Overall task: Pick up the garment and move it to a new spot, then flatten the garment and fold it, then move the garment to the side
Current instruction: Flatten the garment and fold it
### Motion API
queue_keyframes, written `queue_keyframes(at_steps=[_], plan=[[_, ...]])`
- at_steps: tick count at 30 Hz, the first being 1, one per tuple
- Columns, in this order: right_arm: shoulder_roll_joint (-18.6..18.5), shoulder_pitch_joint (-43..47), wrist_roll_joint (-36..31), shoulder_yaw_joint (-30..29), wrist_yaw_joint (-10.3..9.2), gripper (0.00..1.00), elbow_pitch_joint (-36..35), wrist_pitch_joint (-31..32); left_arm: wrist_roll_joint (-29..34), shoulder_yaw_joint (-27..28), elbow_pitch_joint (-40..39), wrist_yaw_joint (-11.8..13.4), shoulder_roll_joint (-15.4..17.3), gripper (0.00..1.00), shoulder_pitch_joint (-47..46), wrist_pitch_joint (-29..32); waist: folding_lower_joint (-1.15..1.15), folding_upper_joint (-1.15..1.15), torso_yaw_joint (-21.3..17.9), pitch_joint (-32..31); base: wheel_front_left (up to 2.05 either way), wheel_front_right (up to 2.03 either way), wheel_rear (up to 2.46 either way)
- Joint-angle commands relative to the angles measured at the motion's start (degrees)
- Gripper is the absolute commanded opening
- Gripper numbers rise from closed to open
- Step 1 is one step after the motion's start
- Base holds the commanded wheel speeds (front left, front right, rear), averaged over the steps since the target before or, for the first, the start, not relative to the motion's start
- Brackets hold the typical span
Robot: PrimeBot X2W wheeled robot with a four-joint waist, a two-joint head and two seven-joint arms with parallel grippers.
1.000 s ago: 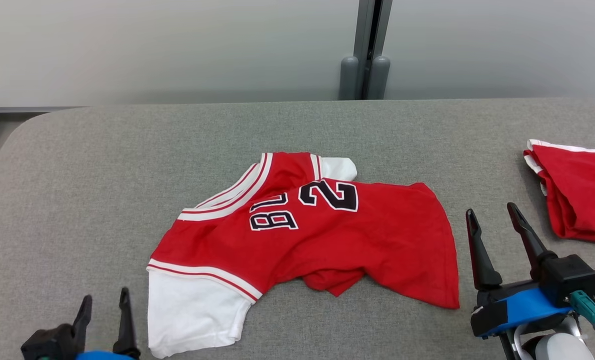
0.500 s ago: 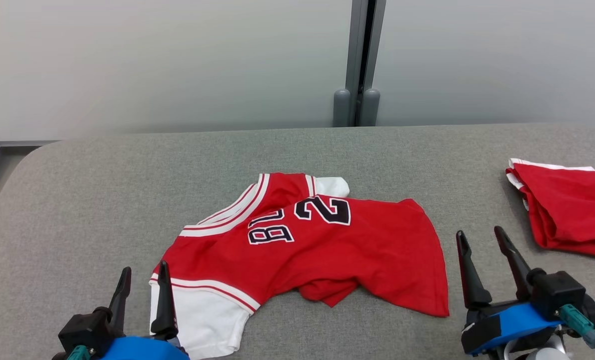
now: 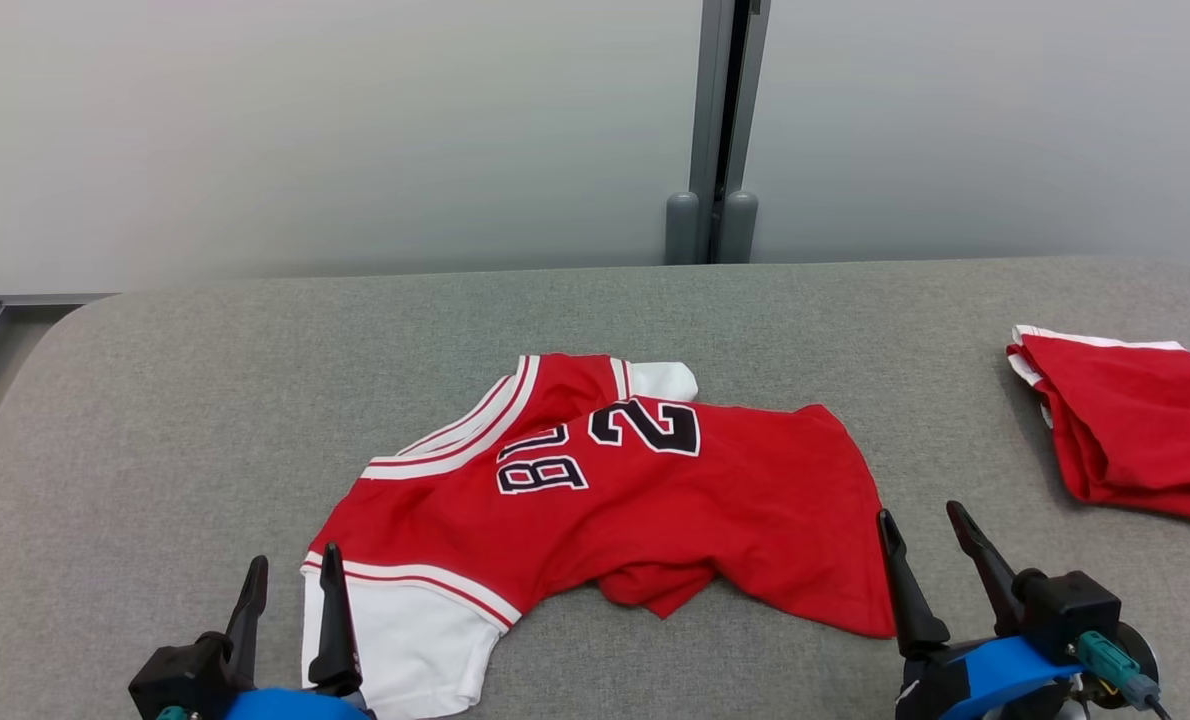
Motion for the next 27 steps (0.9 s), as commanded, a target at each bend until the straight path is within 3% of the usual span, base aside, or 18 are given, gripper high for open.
queue_keyframes(at_steps=[1, 18, 27], plan=[[-0.10, -0.55, 0.44, 0.08, 0.01, 1.00, 0.32, -0.44, 0.33, 0.18, 0.20, -0.31, -0.16, 1.00, -0.40, -0.28, 0.00, 0.00, 0.05, 0.01, 0.00, 0.00, 0.00], [-0.10, -0.56, 0.40, 0.13, 0.01, 1.00, 1.11, -0.88, 0.36, 0.21, 1.61, -0.72, -0.48, 1.00, 0.19, -0.06, 0.00, 0.00, -0.02, 0.07, 0.00, 0.00, 0.00], [-0.10, 0.03, -0.09, -0.87, 0.01, 1.00, 1.68, -0.68, -3.95, 0.61, 4.91, 1.50, 0.89, 1.00, 4.91, 10.34, 0.00, 0.00, 0.01, 1.87, 0.00, 0.00, 0.00]])
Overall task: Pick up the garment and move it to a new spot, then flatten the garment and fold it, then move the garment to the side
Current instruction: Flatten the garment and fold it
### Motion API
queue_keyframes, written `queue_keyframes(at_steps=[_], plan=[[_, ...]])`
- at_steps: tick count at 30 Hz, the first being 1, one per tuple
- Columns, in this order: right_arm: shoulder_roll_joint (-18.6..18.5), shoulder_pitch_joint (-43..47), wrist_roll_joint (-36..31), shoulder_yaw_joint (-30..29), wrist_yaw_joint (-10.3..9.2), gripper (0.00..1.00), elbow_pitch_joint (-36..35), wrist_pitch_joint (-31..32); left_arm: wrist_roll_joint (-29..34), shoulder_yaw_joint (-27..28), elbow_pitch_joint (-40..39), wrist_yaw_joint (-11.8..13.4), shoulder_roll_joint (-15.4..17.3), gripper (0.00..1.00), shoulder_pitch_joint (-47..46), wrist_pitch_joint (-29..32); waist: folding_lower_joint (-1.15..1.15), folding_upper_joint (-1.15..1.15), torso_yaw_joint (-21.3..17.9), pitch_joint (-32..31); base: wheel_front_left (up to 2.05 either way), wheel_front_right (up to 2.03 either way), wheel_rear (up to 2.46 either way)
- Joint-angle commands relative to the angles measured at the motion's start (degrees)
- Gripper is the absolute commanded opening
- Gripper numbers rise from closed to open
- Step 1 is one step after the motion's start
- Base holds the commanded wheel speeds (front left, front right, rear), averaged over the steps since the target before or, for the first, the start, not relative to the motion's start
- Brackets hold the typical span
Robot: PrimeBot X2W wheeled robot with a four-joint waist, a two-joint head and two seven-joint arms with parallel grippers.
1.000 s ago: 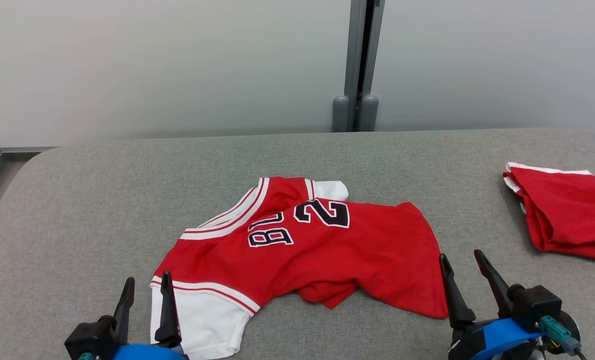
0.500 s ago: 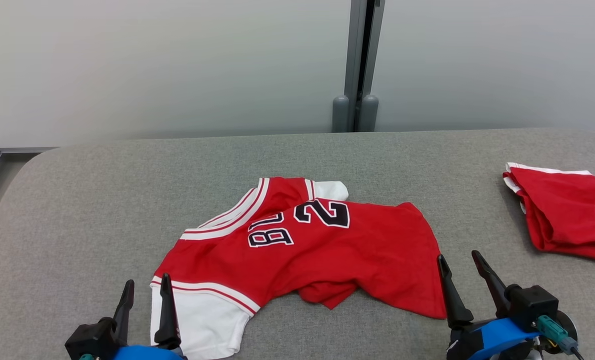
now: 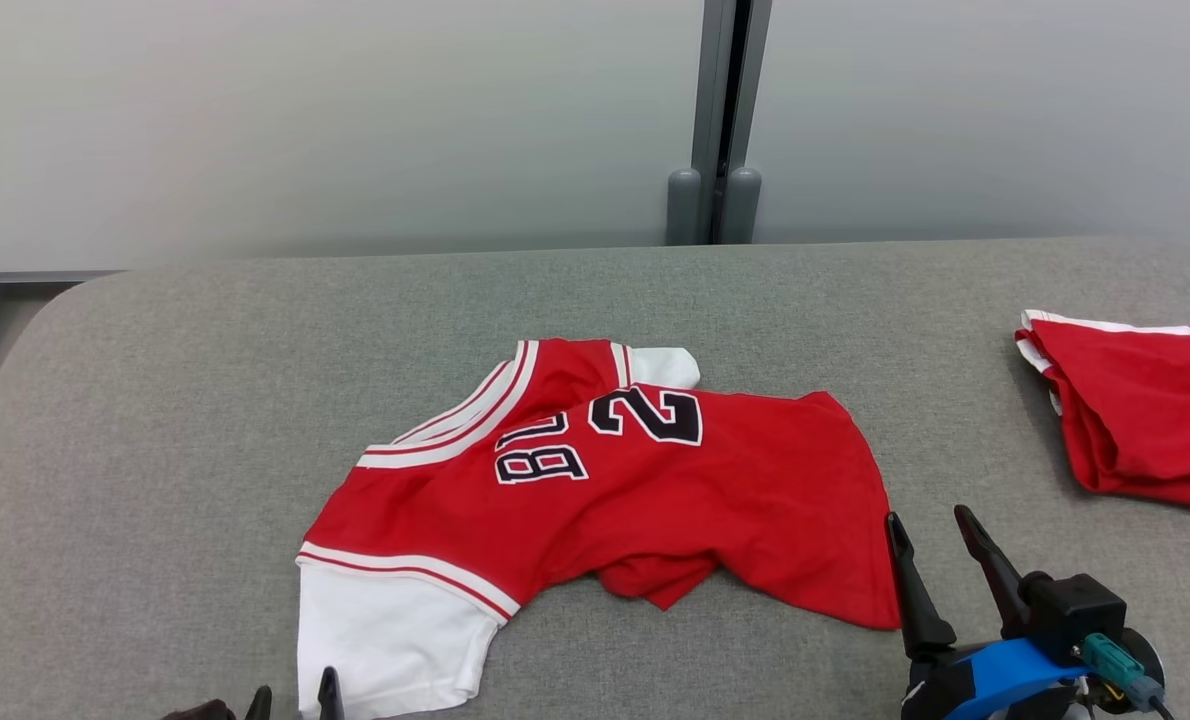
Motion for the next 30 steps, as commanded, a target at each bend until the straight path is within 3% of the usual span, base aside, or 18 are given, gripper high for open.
queue_keyframes(at_steps=[1, 13, 14, 15, 16, 17, 30], plan=[[-0.10, 0.42, -0.20, -0.19, 0.01, 1.00, 0.15, -0.04, -0.57, 0.21, 0.05, 0.50, 0.30, 1.00, 0.57, 1.12, 0.00, 0.00, -0.01, 0.26, 0.00, 0.00, 0.00], [-0.11, 0.42, -1.76, -1.20, 0.01, 1.00, 2.11, 1.69, -3.19, -0.08, 3.32, -2.20, -1.09, 1.00, -1.23, 1.23, 0.00, 0.00, -1.47, 2.13, 0.00, 0.00, 0.00], [-0.09, 0.47, -2.04, -1.49, 0.01, 1.00, 2.64, 1.86, -3.19, -0.15, 3.57, -2.35, -1.22, 0.62, -1.51, 1.20, 0.00, 0.00, -1.49, 2.34, 0.00, 0.00, 0.00], [-0.09, 0.45, -2.31, -1.69, 0.01, 1.00, 3.27, 2.23, -3.20, -0.24, 3.81, -2.45, -1.39, 0.17, -1.71, 1.06, 0.00, 0.00, -1.49, 2.58, 0.00, 0.00, 0.00], [-0.09, 0.45, -2.31, -1.69, 0.01, 1.00, 3.27, 2.23, -3.20, -0.24, 3.81, -2.45, -1.39, 0.17, -1.71, 1.06, 0.00, 0.00, -1.49, 2.58, 0.00, 0.00, 0.00], [-0.09, 0.35, -2.39, -1.91, 0.01, 1.00, 3.90, 2.42, -3.29, -0.43, 4.02, -2.65, -1.52, 0.00, -1.91, 0.99, 0.00, 0.00, -1.45, 2.76, 0.00, 0.00, 0.00], [-0.11, -2.94, -0.32, 1.91, 0.01, 1.00, 14.15, 4.94, -2.52, -0.39, 2.45, -2.51, -0.79, 0.00, -3.81, -1.20, 0.00, 0.00, 0.86, 3.92, 0.00, 0.00, 0.00]])
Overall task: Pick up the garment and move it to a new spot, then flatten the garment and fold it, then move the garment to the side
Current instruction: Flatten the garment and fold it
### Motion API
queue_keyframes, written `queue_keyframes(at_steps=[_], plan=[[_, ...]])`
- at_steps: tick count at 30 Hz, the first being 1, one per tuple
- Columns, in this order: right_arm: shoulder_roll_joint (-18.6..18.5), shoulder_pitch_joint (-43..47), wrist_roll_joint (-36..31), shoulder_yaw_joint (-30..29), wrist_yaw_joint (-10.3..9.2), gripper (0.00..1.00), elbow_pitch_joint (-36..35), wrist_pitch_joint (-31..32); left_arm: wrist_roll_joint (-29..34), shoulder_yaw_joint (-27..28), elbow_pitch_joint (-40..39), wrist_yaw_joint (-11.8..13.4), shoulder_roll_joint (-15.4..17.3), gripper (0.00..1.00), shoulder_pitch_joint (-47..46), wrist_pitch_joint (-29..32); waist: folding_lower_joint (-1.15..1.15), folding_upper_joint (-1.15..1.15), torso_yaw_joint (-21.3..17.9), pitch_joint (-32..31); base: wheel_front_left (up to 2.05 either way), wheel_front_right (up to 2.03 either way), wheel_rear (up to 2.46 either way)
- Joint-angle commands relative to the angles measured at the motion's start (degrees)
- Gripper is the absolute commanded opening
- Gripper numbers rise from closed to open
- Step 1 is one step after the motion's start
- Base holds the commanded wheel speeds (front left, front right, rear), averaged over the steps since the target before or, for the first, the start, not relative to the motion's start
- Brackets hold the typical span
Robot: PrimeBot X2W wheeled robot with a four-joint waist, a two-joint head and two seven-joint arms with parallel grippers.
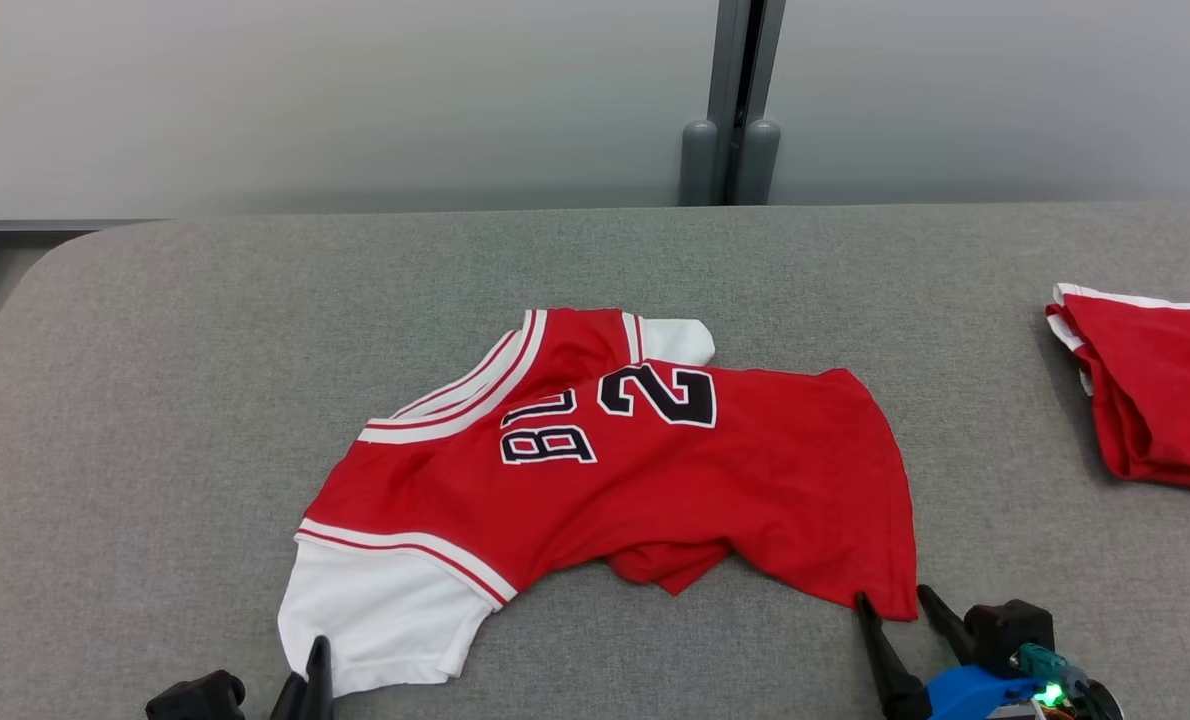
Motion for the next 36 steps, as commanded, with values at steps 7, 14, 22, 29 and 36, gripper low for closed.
queue_keyframes(at_steps=[7, 14, 22, 29, 36], plan=[[-0.08, -2.21, 1.14, 0.66, 0.01, 0.00, 2.07, -0.73, 0.42, 0.20, -2.27, 0.34, 0.76, 0.00, -0.93, -1.33, 0.00, 0.00, 0.18, -0.16, 0.00, 0.00, 0.00], [-0.12, -5.29, 1.59, -1.17, 0.01, 0.00, -2.75, -3.11, 0.24, 0.80, -7.72, -0.68, 1.82, 0.00, -2.91, -2.16, 0.00, 0.00, -0.84, -1.46, 0.00, 0.00, 0.00], [-0.12, -8.27, -0.07, -5.88, 0.01, 0.00, -19.91, -2.55, 3.62, 4.01, -25.56, 1.45, 7.67, 0.00, -7.42, -1.11, 0.00, 0.00, -2.09, -4.35, 0.00, 0.00, 0.00], [-0.10, -9.45, -0.77, -9.78, 0.01, 0.00, -43.63, 3.68, 8.80, 7.48, -48.43, 3.61, 16.53, 0.00, -16.46, 7.07, 0.00, 0.00, -3.28, -5.79, 0.00, 0.00, 0.00], [-0.10, -10.39, -0.41, -11.62, 0.01, 0.00, -58.25, 10.55, 9.23, 7.92, -56.10, 2.80, 20.47, 0.00, -27.22, 15.57, 0.00, 0.00, -4.44, -4.27, 0.00, 0.00, 0.00]])
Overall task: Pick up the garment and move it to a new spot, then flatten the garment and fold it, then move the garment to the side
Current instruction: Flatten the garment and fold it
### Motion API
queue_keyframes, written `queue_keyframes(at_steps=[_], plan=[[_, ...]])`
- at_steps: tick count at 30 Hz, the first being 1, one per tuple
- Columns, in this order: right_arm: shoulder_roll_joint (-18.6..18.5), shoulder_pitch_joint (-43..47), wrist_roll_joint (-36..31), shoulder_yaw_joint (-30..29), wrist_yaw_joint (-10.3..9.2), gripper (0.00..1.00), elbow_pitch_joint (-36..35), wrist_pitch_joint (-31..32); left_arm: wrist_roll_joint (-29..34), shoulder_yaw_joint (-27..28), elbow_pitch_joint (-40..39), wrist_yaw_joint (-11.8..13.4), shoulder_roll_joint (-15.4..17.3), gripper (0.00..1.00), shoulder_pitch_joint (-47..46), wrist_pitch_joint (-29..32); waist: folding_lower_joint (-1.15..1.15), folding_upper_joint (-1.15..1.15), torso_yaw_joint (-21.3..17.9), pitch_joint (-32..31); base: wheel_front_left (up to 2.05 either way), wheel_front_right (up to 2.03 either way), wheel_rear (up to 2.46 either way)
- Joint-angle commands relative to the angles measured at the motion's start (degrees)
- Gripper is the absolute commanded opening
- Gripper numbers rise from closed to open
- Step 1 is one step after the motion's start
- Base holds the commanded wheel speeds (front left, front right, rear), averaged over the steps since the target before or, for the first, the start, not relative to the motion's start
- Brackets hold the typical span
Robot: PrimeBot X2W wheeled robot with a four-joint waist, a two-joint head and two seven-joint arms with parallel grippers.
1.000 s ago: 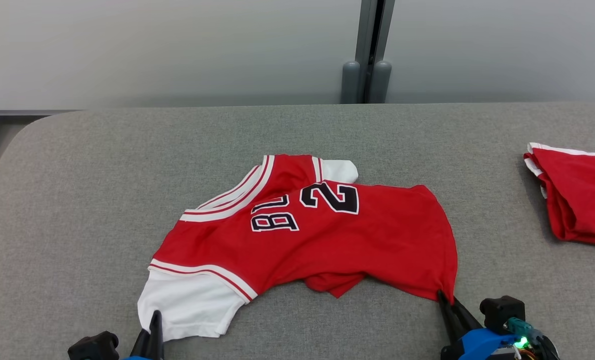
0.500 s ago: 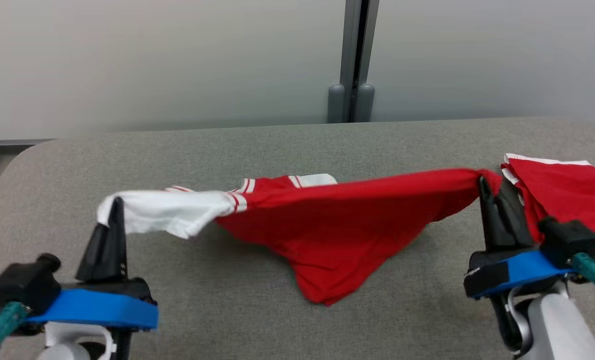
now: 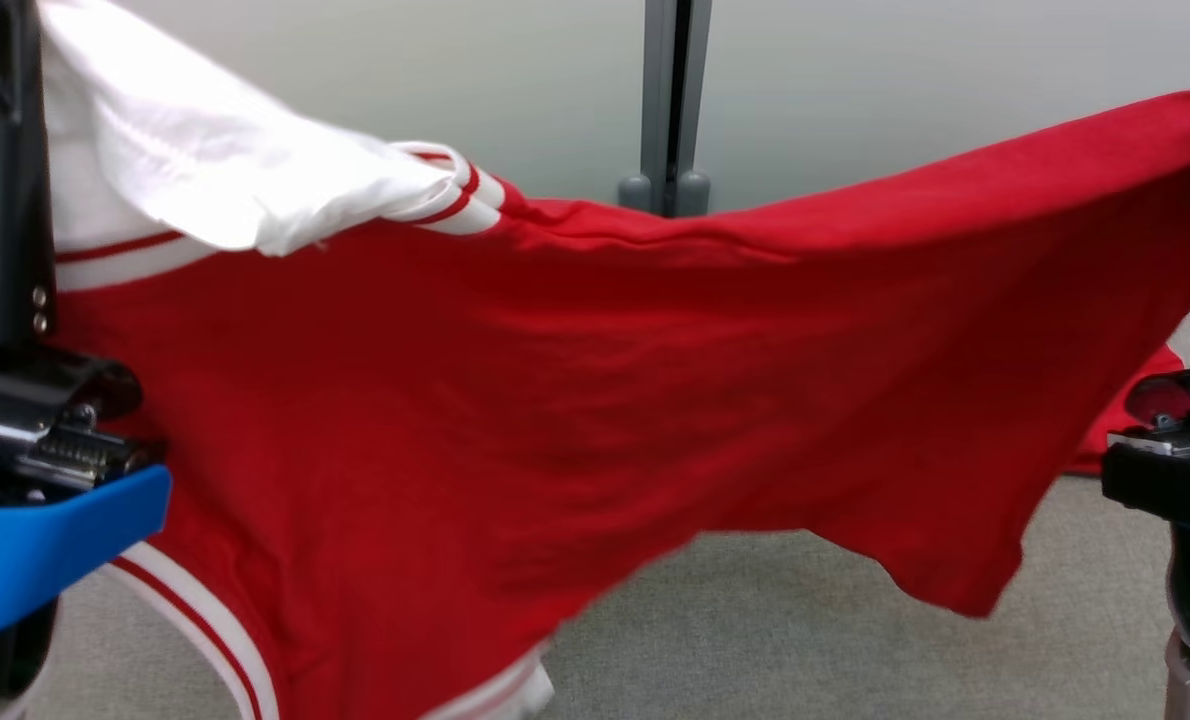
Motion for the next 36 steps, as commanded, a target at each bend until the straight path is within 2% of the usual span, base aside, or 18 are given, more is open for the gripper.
queue_keyframes(at_steps=[1, 5, 10, 15, 16, 17, 23, 25, 31, 32, 33, 36], plan=[[-0.06, -1.15, 0.57, -0.29, 0.01, 0.00, -1.29, 0.96, -0.14, -0.35, 0.19, -0.44, 0.36, 0.00, -2.16, 1.16, 0.00, 0.00, -0.15, 0.72, 0.00, 0.00, 0.00], [-0.06, -3.05, 1.04, -0.30, 0.01, 0.00, -1.02, 3.26, -1.69, -1.79, 3.16, -1.46, -0.52, 0.00, -7.31, 3.49, 0.00, 0.00, -0.73, 3.71, 0.00, 0.00, 0.00], [-0.06, -10.84, 1.40, 1.41, 0.01, 0.00, 6.88, 4.28, -2.85, -3.01, 11.97, -3.91, -1.08, 0.00, -15.57, 4.26, 0.00, 0.00, -1.68, 8.78, 0.00, 0.00, 0.00], [-0.06, -25.17, -1.54, 2.84, 0.01, 0.00, 20.47, 2.95, -1.44, -4.97, 23.70, -7.33, -1.90, 0.00, -27.79, 3.88, 0.00, 0.00, -2.90, 13.51, 0.00, 0.00, 0.00], [-0.06, -31.29, -2.11, 3.30, 0.01, 0.00, 26.70, 1.83, -0.40, -5.91, 28.97, -8.82, -2.81, 0.00, -33.34, 2.86, 0.00, 0.00, -3.09, 15.03, 0.00, 0.00, 0.00], [-0.07, -34.37, -2.95, 3.56, 0.01, 0.00, 29.86, 1.31, -0.02, -6.43, 31.99, -9.43, -3.28, 0.00, -35.93, 2.40, 0.00, 0.00, -3.12, 15.74, 0.00, 0.00, 0.00], [-0.07, -50.02, -6.18, 3.45, 0.01, 0.00, 47.60, -2.41, 4.06, -8.06, 46.99, -10.60, -6.54, 0.00, -48.38, -3.89, 0.00, 0.00, -3.05, 19.52, 0.00, 0.00, 0.00], [-0.05, -51.59, -6.67, 3.46, 0.01, 0.00, 50.34, -3.07, 4.63, -8.56, 49.16, -10.76, -7.17, 0.00, -49.38, -5.18, 0.00, 0.00, -2.93, 20.18, 0.00, 0.00, 0.00], [-0.07, -57.30, -9.56, 4.17, 0.01, 0.00, 66.04, -8.52, 5.60, -10.52, 61.85, -11.49, -11.09, 0.00, -50.19, -13.06, 0.00, 0.00, -1.27, 26.34, 0.00, 0.00, 0.00], [-0.07, -57.30, -9.56, 4.17, 0.01, 0.00, 66.04, -8.52, 5.60, -10.52, 61.85, -11.49, -11.09, 0.00, -50.19, -13.06, 0.00, 0.00, -1.27, 26.34, 0.00, 0.00, 0.00], [-0.06, -57.04, -9.79, 4.70, 0.01, 0.00, 69.70, -10.35, 5.43, -11.04, 64.95, -11.97, -11.83, 0.00, -48.84, -15.02, 0.00, 0.00, -0.73, 27.95, 0.00, 0.00, 0.00], [-0.07, -55.71, -10.49, 5.04, 0.01, 0.00, 74.50, -12.63, 4.56, -11.35, 68.58, -12.94, -12.87, 0.00, -46.77, -17.99, 0.00, 0.00, 0.04, 29.66, 0.00, 0.00, 0.00]])
